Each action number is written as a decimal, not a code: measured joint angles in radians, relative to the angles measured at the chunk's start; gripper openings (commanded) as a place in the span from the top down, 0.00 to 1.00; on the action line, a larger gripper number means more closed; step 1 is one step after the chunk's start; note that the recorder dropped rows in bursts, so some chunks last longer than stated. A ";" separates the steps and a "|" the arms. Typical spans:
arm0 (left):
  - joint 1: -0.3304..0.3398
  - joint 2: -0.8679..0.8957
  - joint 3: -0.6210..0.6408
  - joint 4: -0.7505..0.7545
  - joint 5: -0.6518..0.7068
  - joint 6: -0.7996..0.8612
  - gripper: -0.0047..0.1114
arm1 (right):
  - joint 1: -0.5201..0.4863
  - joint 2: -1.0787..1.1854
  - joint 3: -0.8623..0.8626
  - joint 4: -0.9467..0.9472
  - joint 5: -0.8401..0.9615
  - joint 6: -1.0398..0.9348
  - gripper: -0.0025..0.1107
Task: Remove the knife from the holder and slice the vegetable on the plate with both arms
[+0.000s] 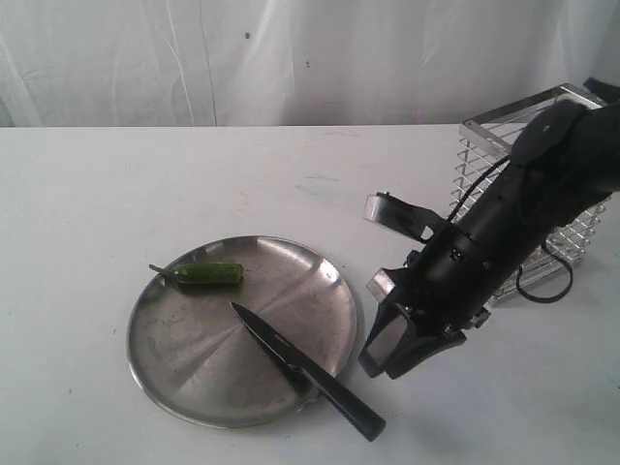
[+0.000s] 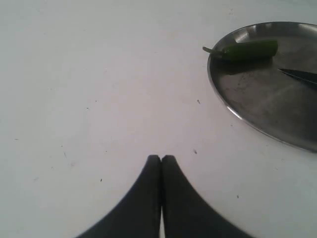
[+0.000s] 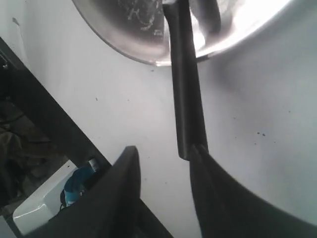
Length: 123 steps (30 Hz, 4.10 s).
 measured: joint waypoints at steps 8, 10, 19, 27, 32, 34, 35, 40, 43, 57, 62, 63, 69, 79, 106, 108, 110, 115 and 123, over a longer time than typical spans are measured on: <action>0.000 0.000 0.000 0.000 0.000 0.000 0.96 | 0.000 0.018 0.029 -0.042 -0.035 -0.004 0.49; 0.000 0.000 0.000 0.000 0.000 0.000 0.96 | 0.000 0.019 0.029 -0.059 -0.064 -0.004 0.50; 0.000 0.000 0.000 0.000 0.000 0.000 0.96 | 0.000 0.020 0.030 -0.056 -0.168 0.017 0.50; 0.000 0.000 0.000 0.000 0.000 0.000 0.96 | 0.000 0.093 0.030 0.070 -0.029 0.004 0.50; 0.000 0.000 0.000 0.000 0.000 0.000 0.96 | 0.000 0.125 0.030 0.111 -0.010 -0.028 0.50; 0.000 0.000 0.000 0.000 0.000 0.000 0.96 | 0.000 0.128 0.030 0.111 -0.023 -0.033 0.50; 0.000 0.000 0.000 0.000 0.000 0.000 0.96 | 0.000 0.128 0.030 0.109 -0.029 -0.033 0.50; 0.000 0.000 0.000 0.000 0.000 0.000 0.96 | 0.000 0.130 0.030 0.086 -0.053 -0.035 0.50; 0.000 0.000 0.000 0.000 0.000 0.000 0.96 | 0.000 0.147 0.028 0.082 -0.053 -0.035 0.50; 0.000 0.000 0.000 0.000 0.000 0.000 0.96 | 0.000 0.215 0.028 0.129 -0.035 -0.080 0.50; 0.000 0.000 0.000 0.000 0.000 0.000 0.96 | 0.000 0.215 0.028 0.144 -0.032 -0.093 0.50; 0.000 0.000 0.000 0.000 0.000 0.000 0.96 | 0.000 0.215 0.028 0.149 -0.032 -0.096 0.50; 0.000 0.000 0.000 0.000 0.000 0.000 0.96 | 0.013 0.215 0.028 0.162 -0.028 -0.103 0.50; 0.000 0.000 0.000 0.000 0.000 0.000 0.96 | 0.047 0.285 0.026 0.196 0.021 -0.130 0.50; 0.000 0.000 0.000 0.000 0.000 0.000 0.96 | 0.049 0.285 0.026 0.231 0.038 -0.172 0.98; 0.000 0.000 0.000 0.000 0.000 0.000 0.96 | 0.049 0.262 0.026 0.214 0.009 -0.175 0.98; 0.000 0.000 0.000 0.000 0.000 0.000 0.96 | 0.049 0.217 0.027 0.196 -0.008 -0.175 0.98; 0.000 0.000 0.000 0.000 0.000 0.000 0.96 | 0.049 0.068 0.028 0.104 -0.056 -0.132 0.98; 0.000 0.000 0.000 0.000 0.000 0.000 0.96 | 0.049 -0.154 0.051 -0.045 -0.088 -0.034 0.98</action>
